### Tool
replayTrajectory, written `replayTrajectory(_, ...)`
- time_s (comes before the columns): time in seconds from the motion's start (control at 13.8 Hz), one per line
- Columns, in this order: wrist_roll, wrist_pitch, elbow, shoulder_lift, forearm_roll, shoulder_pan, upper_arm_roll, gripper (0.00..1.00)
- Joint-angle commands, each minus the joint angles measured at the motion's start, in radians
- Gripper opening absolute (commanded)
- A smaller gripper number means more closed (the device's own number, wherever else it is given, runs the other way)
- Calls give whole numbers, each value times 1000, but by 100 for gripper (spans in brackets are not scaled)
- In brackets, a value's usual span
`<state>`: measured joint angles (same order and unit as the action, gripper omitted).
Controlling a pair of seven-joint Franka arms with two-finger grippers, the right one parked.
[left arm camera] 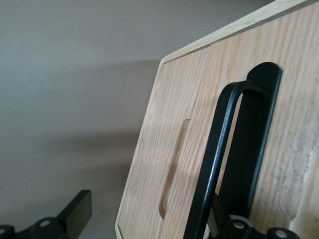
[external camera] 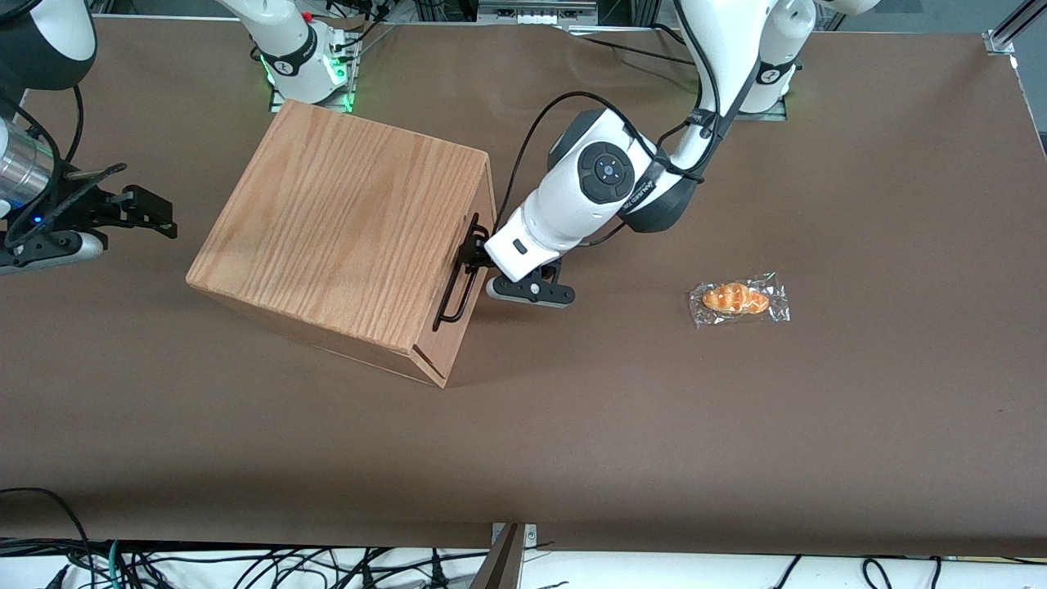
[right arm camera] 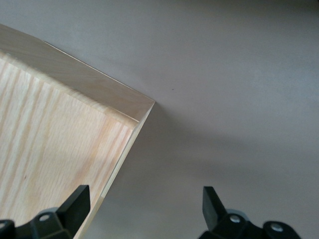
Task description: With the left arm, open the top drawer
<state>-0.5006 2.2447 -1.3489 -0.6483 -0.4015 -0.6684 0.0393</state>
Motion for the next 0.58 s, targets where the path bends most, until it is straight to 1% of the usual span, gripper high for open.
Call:
replayTrajectory(0.0, -1, -16, 27, -13, 44, 15, -21, 100)
replayTrajectory(0.07, -1, -17, 27, -11, 55, 23, -21, 100)
replayTrajectory(0.51, 1, -23, 27, -8, 56, 69, -21, 100)
